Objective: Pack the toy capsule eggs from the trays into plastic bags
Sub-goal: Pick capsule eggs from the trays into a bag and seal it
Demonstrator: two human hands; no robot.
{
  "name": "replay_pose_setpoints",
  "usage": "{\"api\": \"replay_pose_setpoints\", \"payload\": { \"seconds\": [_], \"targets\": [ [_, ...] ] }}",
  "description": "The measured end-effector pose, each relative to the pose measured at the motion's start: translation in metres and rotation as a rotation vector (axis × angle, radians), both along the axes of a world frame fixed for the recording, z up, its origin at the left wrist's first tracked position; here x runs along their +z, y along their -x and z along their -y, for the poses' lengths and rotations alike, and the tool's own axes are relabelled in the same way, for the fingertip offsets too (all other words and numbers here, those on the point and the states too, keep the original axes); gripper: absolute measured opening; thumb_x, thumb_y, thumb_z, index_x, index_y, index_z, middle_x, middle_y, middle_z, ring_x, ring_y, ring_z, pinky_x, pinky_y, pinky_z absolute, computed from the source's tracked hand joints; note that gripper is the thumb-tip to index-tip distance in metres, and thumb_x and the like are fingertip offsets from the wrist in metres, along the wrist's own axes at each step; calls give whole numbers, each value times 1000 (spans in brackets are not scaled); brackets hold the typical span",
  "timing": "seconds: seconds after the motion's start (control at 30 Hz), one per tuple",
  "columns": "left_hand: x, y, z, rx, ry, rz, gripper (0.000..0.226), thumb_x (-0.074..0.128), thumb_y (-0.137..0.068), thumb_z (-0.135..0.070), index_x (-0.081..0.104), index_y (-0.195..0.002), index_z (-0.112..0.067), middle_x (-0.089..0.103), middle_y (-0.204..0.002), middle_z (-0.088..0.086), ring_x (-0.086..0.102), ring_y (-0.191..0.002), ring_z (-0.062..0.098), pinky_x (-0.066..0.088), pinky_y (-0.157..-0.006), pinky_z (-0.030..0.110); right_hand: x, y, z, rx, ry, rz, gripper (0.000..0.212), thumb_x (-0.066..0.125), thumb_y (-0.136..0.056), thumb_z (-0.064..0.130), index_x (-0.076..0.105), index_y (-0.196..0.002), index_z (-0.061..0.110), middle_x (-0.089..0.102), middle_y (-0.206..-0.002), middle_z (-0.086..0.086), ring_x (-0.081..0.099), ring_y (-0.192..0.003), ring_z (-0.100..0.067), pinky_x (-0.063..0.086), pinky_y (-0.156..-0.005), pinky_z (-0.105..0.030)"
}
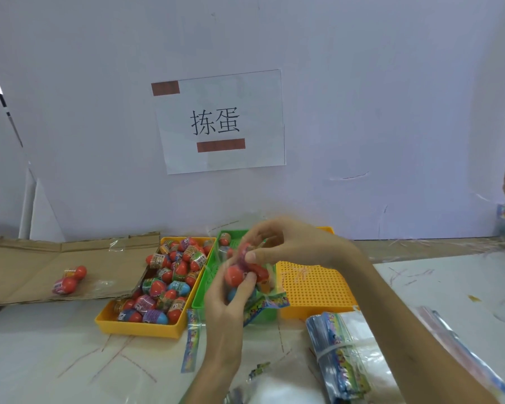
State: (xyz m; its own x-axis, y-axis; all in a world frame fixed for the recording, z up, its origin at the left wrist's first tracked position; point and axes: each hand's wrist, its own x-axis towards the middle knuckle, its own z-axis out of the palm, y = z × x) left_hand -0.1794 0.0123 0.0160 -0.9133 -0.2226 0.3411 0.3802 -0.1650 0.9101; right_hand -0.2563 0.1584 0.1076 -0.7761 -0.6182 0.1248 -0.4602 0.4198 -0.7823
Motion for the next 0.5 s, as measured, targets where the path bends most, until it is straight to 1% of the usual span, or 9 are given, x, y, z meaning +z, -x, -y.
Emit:
{"api": "replay_pose_setpoints", "payload": {
  "seconds": [0.07,0.13,0.17,0.23,0.3,0.33,0.43,0.5],
  "targets": [
    [1,0,0,-18,1,0,36,69,-84,-36,68,-119,-41,75,-111,-4,71,-105,13,58,-87,26,-3,2,5,-35,25,-21,21,72,-93,36,72,-109,22,71,-105,7,68,-95,-12,59,-79,-27],
    [0,2,1,-20,-36,18,42,73,-85,-34,63,-126,-31,75,-112,1,72,-104,18,58,-85,28,-4,2,8,-44,61,-21,13,73,-92,29,72,-102,21,70,-95,12,68,-85,-4,55,-70,-20],
    [0,3,2,-19,-55,29,42,76,-86,-33,62,-125,-26,76,-110,3,73,-102,20,58,-84,29,-5,2,10,-44,79,-24,9,74,-91,24,71,-99,20,69,-90,14,67,-80,-2,53,-68,-18],
    [0,5,3,-6,-63,28,32,74,-85,-33,67,-114,-21,77,-104,5,74,-99,23,58,-80,27,-5,2,12,-41,100,-47,9,75,-88,16,70,-96,18,67,-82,19,64,-75,1,50,-67,-15],
    [0,5,2,9,-56,26,22,71,-82,-37,73,-102,-27,78,-100,4,74,-96,19,58,-78,22,-5,2,12,-31,100,-77,10,75,-88,14,70,-96,16,67,-80,20,63,-76,2,51,-69,-14],
    [1,5,2,23,-45,31,20,71,-81,-40,73,-99,-31,79,-99,3,75,-95,16,57,-77,21,-5,2,12,-21,102,-83,10,75,-88,14,70,-96,14,67,-81,19,64,-79,1,52,-70,-16],
    [1,5,4,71,-8,28,17,68,-81,-49,73,-94,-40,78,-97,-2,74,-93,12,57,-75,21,-7,2,11,11,127,-91,10,76,-88,13,71,-97,12,69,-84,21,67,-82,-1,54,-71,-16],
    [1,6,5,93,13,27,18,64,-82,-54,73,-95,-46,77,-97,-6,73,-95,8,56,-77,23,-8,2,12,7,142,-96,12,77,-88,16,72,-99,12,71,-89,18,69,-86,-7,57,-72,-19]
  ]
}}
